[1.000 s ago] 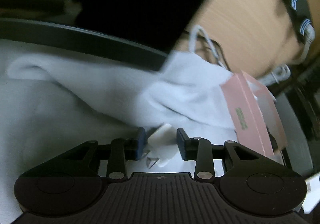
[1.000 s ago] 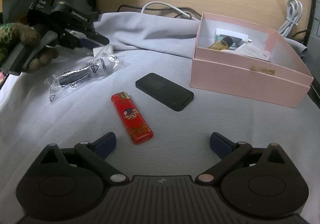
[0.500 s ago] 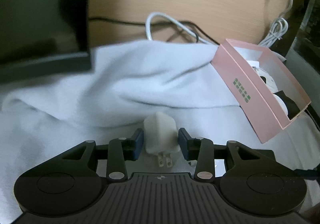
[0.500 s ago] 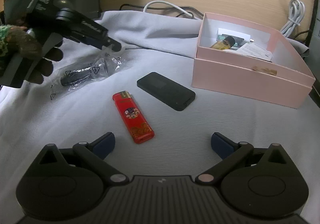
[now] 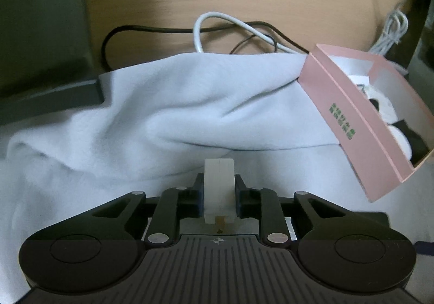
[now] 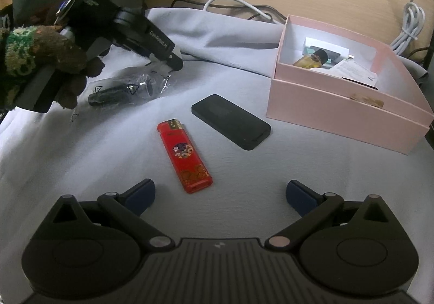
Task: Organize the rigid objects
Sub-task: 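Grasp the bagged black item with the right tool while the left tool holds the adapter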
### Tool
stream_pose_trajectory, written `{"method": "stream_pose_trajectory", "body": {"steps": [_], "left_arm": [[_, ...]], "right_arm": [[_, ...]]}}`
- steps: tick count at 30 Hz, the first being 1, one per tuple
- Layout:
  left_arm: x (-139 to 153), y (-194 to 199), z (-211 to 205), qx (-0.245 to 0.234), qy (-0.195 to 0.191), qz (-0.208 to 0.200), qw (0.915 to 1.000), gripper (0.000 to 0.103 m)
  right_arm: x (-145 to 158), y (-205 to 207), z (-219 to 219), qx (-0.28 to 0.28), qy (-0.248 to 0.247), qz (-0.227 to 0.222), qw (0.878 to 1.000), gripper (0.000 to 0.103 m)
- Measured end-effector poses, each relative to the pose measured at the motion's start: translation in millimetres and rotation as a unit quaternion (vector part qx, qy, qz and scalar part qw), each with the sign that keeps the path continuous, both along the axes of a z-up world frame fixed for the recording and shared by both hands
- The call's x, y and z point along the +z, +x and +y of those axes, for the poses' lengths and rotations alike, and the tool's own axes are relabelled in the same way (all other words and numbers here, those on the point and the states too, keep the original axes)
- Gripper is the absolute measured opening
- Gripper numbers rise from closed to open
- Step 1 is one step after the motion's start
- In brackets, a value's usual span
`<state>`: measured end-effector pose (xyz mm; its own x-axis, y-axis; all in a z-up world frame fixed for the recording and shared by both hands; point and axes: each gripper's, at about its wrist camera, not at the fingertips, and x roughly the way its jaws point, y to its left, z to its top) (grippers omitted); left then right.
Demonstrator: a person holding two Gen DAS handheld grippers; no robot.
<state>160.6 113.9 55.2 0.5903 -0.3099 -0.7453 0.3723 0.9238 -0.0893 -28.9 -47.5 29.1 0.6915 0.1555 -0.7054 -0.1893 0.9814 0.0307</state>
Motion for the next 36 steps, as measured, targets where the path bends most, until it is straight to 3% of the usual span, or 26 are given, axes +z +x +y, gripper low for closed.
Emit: {"method": "stream_pose_trajectory", "body": {"steps": [2,6,10,13,18,21,23,24,26,29,31,33,36], "left_arm": [[6,-12,10,0.009,-0.014,0.000,0.9999,0.024],[24,-55,46,0.059,-0.052,0.000,0.9969,0.024],[33,-113,82,0.129,-0.075,0.007,0.9888,0.024],[32,-152,97,0.171,-0.070,0.017,0.9826,0.024],[19,-198,113,0.231,-0.064,0.043,0.9700,0.024],[9,-213,115,0.259,-0.067,0.063,0.9615,0.024],[8,-222,115,0.268,-0.073,0.052,0.9591,0.024],[7,-226,115,0.273,-0.076,0.050,0.9577,0.024],[7,-228,115,0.280,-0.082,0.048,0.9552,0.024],[5,-231,113,0.280,-0.087,0.042,0.9553,0.024],[4,-235,112,0.276,-0.090,0.040,0.9559,0.024],[3,-234,111,0.269,-0.088,0.039,0.9582,0.024],[3,-231,112,0.269,-0.089,0.042,0.9580,0.024]], "right_arm": [[3,3,0,0.009,-0.003,0.012,1.000,0.102],[16,9,1,0.056,-0.003,0.039,0.998,0.080],[39,18,15,0.101,-0.001,0.001,0.995,0.078],[52,33,39,0.137,-0.008,-0.032,0.990,0.078],[65,83,76,0.175,0.021,-0.045,0.983,0.078],[59,121,96,0.179,0.034,-0.020,0.983,0.078],[51,140,105,0.162,0.027,-0.007,0.986,0.073],[48,144,106,0.159,0.035,0.005,0.987,0.067],[42,146,103,0.150,0.066,0.036,0.986,0.064],[36,131,97,0.172,0.130,0.114,0.970,0.057],[38,111,96,0.203,0.142,0.131,0.960,0.057],[46,92,99,0.227,0.113,0.110,0.961,0.057],[59,66,112,0.293,0.028,0.020,0.955,0.057]]}}
